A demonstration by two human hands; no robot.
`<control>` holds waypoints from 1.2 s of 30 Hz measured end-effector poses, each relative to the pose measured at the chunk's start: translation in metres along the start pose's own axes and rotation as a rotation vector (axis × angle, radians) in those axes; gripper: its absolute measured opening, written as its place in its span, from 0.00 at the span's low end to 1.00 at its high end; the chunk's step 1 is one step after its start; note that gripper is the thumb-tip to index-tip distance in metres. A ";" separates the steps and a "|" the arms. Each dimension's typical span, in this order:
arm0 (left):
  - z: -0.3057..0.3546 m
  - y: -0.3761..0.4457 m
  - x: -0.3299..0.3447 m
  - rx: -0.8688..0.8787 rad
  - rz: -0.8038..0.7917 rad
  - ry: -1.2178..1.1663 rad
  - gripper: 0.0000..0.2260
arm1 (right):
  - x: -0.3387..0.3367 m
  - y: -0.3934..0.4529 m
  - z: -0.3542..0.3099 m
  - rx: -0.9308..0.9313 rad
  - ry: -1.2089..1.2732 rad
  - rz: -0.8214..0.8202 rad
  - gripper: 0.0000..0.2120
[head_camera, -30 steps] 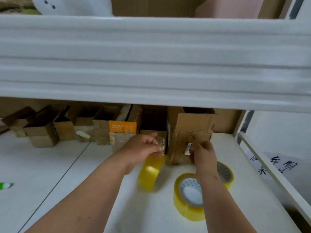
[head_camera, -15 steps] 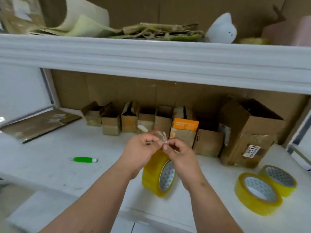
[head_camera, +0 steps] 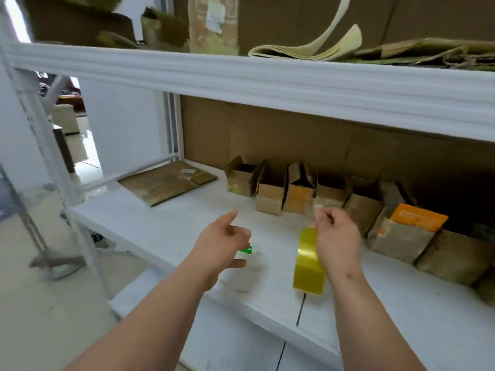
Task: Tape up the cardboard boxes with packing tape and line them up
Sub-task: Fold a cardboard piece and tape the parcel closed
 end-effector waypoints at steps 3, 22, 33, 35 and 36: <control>-0.007 0.024 -0.015 0.011 0.059 0.075 0.25 | 0.039 0.001 0.014 -0.246 -0.375 -0.062 0.09; -0.065 0.226 -0.132 0.052 0.437 0.800 0.24 | 0.221 0.037 0.016 -0.263 -0.746 -0.486 0.22; -0.076 0.344 -0.193 0.179 0.156 1.207 0.36 | 0.354 -0.008 -0.033 -0.233 -0.637 -0.584 0.20; -0.075 0.355 -0.199 0.247 0.094 1.286 0.24 | 0.369 -0.015 -0.038 -0.220 -0.629 -0.568 0.19; -0.072 0.358 -0.202 0.274 0.076 1.286 0.19 | 0.374 -0.018 -0.040 -0.208 -0.624 -0.554 0.19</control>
Point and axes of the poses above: each hand's wrist, its own y-axis towards the middle knuckle, its own x-axis out of the palm, z = x × y, the point moved 2 cm from there along y, towards the middle knuckle, and after that the axes turned 12 degrees about z, right-handed, at the moved point
